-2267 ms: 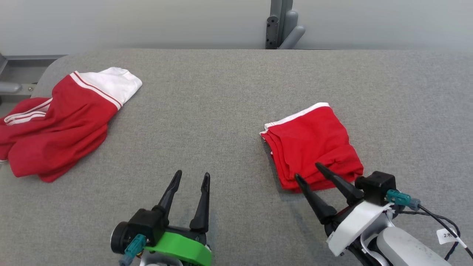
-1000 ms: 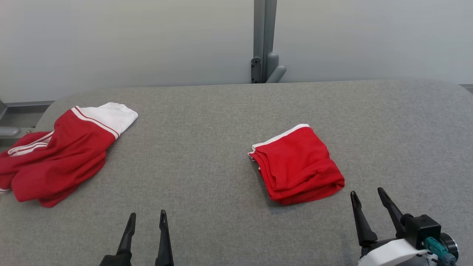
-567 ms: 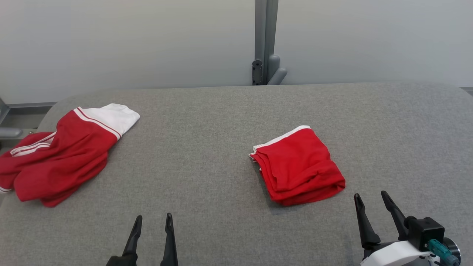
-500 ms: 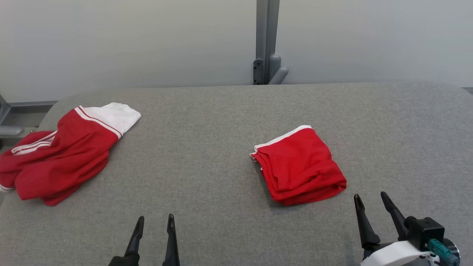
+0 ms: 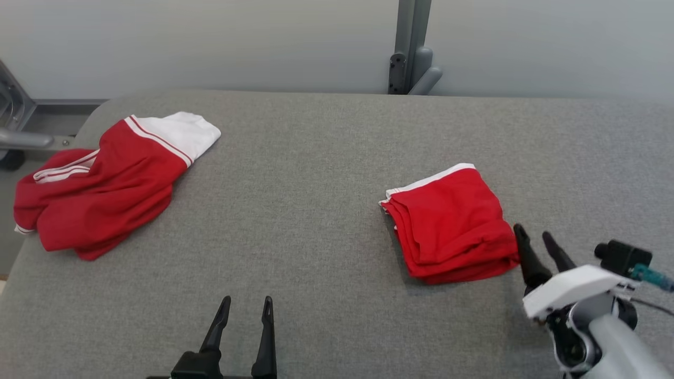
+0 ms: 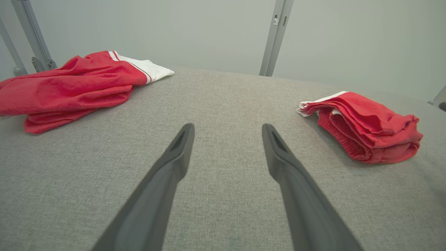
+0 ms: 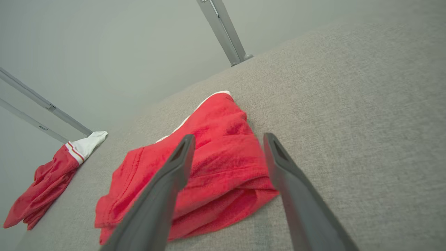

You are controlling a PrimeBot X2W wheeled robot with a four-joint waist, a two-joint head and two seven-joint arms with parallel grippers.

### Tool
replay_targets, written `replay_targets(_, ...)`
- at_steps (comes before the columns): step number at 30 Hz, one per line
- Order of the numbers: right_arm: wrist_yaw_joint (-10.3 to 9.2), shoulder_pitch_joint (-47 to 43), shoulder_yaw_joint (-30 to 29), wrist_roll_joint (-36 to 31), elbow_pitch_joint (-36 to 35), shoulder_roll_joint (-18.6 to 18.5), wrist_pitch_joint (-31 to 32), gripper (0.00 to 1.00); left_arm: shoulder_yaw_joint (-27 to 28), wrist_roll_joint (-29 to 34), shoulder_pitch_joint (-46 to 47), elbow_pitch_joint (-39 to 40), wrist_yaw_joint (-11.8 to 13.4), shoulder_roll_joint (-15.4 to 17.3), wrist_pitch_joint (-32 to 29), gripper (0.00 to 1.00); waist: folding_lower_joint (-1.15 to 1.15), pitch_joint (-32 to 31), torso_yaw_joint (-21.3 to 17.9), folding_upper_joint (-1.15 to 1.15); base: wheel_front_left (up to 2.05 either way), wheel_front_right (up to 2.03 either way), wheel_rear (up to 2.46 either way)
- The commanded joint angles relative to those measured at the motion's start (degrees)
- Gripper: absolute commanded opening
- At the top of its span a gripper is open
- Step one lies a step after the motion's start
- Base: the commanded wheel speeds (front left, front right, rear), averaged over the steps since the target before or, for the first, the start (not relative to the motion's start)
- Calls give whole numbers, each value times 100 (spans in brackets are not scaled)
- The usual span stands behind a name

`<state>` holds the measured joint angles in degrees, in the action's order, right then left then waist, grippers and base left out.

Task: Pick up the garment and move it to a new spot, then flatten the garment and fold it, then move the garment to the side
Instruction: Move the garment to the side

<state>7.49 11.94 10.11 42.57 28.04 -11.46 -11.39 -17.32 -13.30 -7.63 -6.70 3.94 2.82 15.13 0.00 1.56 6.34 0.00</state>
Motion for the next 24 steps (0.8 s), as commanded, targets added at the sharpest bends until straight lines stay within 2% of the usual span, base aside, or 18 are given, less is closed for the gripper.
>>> replay_targets(1,0,253,82,324,111,-191,160,100,-31,0,154,-17,-43,14,-2,100,0,260,154,0,0,0,0)
replay_targets(7,0,1025,529,1637,387,-809,1128,100,-155,-55,453,-9,-31,14,-2,100,0,632,278,0,0,0,0)
replay_targets(11,0,1280,673,2364,564,-1068,1766,100,-230,-97,647,-6,-17,14,-2,100,0,847,380,0,0,0,0)
replay_targets(16,0,1390,849,2889,634,-1288,2400,100,-237,-161,807,-35,28,14,-2,100,0,1010,451,0,0,0,0)
replay_targets(19,0,1311,958,3079,554,-1351,2586,7,-225,-180,853,-24,67,14,-2,100,0,1060,435,0,0,0,0)
replay_targets(20,0,1311,958,3079,554,-1351,2586,7,-225,-180,853,-24,67,14,-2,100,0,1060,435,0,0,0,0)
replay_targets(21,0,1263,1022,3108,499,-1382,2632,0,-223,-179,861,-22,66,14,-2,100,0,1074,421,0,0,0,0)
replay_targets(24,0,1163,1142,3199,285,-1506,2628,0,-206,-168,896,-9,65,13,-2,100,0,1123,355,0,0,0,0)
